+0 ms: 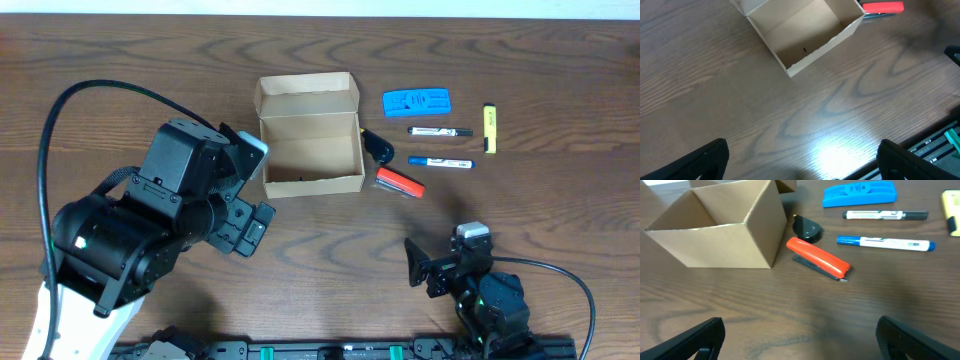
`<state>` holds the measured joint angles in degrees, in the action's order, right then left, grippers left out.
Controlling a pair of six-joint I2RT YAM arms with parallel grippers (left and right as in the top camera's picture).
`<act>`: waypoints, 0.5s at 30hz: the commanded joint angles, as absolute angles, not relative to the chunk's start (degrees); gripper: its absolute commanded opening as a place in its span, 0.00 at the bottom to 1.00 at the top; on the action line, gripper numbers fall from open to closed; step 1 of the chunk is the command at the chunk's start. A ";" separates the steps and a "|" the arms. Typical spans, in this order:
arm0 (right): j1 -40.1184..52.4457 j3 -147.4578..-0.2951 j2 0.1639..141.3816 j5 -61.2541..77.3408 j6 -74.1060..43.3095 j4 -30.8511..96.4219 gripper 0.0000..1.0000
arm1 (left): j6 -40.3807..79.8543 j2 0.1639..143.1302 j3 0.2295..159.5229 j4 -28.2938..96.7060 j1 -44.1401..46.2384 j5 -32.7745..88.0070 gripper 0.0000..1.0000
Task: Pack container
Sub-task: 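Move the right gripper toward the blue tape dispenser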
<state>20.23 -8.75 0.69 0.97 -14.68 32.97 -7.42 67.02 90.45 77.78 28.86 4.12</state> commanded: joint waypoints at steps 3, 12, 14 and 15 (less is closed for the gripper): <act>20.71 -8.58 0.32 11.77 -17.96 29.36 0.99 | -6.61 67.18 90.11 77.93 28.51 4.45 0.95; 20.64 -10.20 7.38 12.29 -16.62 26.26 0.99 | -6.61 67.18 90.11 77.93 28.51 4.45 0.95; 20.64 -12.19 11.53 12.27 -14.13 24.05 0.99 | -6.63 67.18 90.11 77.93 28.51 4.47 0.95; 20.64 -13.80 14.28 12.16 -12.25 23.18 0.99 | -6.61 67.18 90.11 77.93 28.51 4.45 0.95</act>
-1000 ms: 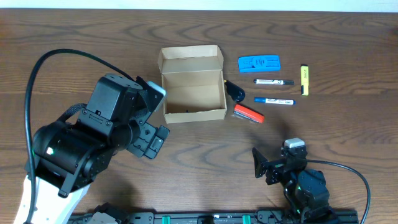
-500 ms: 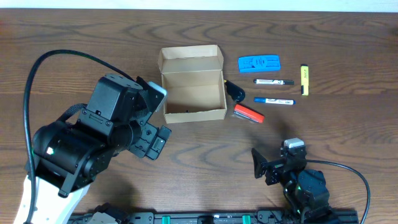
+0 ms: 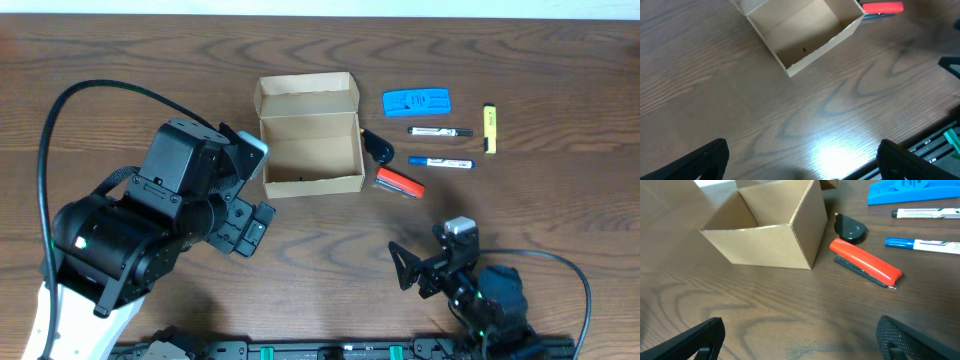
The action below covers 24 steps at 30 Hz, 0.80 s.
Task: Pack container
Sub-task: 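Move the right gripper toward the blue tape dispenser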
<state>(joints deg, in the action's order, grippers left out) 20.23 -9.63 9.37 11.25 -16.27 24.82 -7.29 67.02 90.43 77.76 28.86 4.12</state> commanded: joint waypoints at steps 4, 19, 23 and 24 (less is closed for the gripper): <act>20.12 -21.47 25.89 9.87 -5.45 22.55 0.99 | -6.63 67.18 90.11 77.93 28.51 4.45 0.95; 12.62 -48.80 69.80 7.90 16.43 23.20 0.99 | -6.61 67.18 90.11 77.93 28.51 4.45 0.95; 9.87 -54.74 77.43 5.37 18.70 22.37 0.99 | -6.61 67.18 90.11 77.93 28.51 4.47 0.95; 9.02 -56.12 79.07 5.37 19.31 21.96 0.99 | -6.61 67.18 90.11 77.93 28.51 4.47 0.95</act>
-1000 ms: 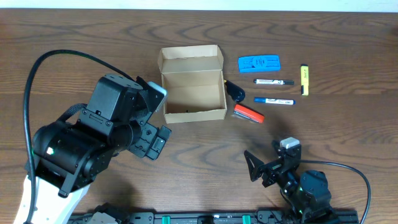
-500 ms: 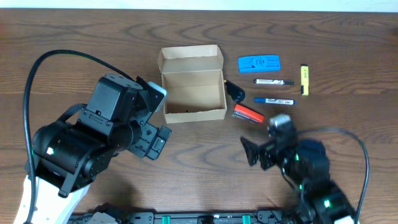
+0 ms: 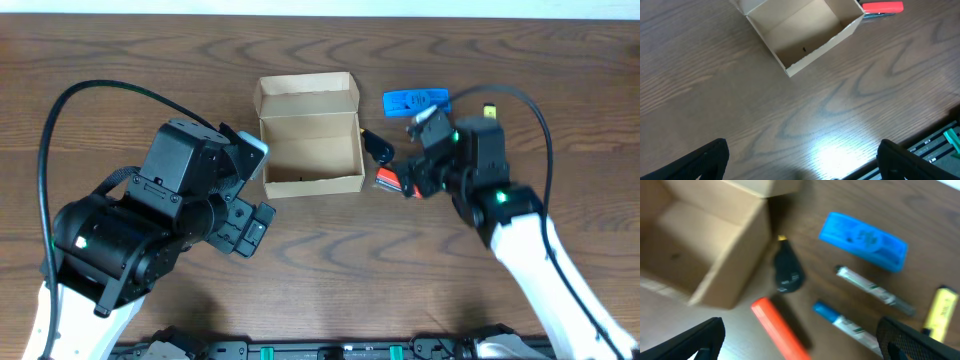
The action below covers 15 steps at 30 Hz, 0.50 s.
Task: Pack container
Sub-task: 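Move the right gripper toward the blue tape dispenser, then grasp the blue tape dispenser with the right gripper and lift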
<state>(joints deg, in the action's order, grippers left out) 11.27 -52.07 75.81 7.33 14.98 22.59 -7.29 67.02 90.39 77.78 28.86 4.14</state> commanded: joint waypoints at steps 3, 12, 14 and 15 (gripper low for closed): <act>6.31 -61.25 84.64 5.48 19.99 21.71 0.99 | -6.63 67.18 90.11 77.93 28.51 4.47 0.95; 2.17 -78.85 102.83 11.09 34.11 28.60 0.99 | -6.61 67.18 90.11 77.93 28.51 4.47 0.95; 1.67 -84.31 106.94 12.49 38.22 32.32 0.99 | -6.61 67.18 90.11 77.93 28.51 4.47 0.95; 1.48 -87.68 109.38 13.13 40.07 34.81 0.99 | -6.61 67.18 90.11 77.93 28.51 4.45 0.95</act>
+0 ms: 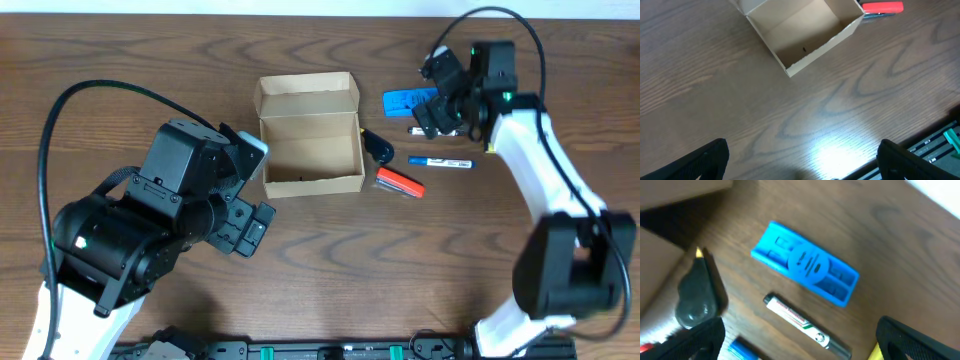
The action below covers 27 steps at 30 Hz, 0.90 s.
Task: Pack container
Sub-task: 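Grasp the blue tape dispenser with the right gripper and lift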
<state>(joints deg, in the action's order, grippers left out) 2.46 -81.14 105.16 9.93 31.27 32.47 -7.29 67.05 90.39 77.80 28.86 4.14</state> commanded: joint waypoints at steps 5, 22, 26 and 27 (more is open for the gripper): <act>1.37 -105.27 121.43 14.44 48.16 47.24 0.99 | -6.61 67.18 90.11 77.93 28.51 4.47 0.95; 1.56 -121.89 139.76 14.41 60.07 55.57 0.99 | -6.63 67.18 90.11 77.93 28.51 4.45 0.95; 1.54 -121.89 141.47 14.44 60.40 55.51 0.99 | -6.61 67.18 90.11 77.93 28.51 4.45 0.95; 1.52 -121.89 141.73 14.44 60.60 55.48 0.99 | -6.61 67.18 90.11 77.93 28.51 4.45 0.95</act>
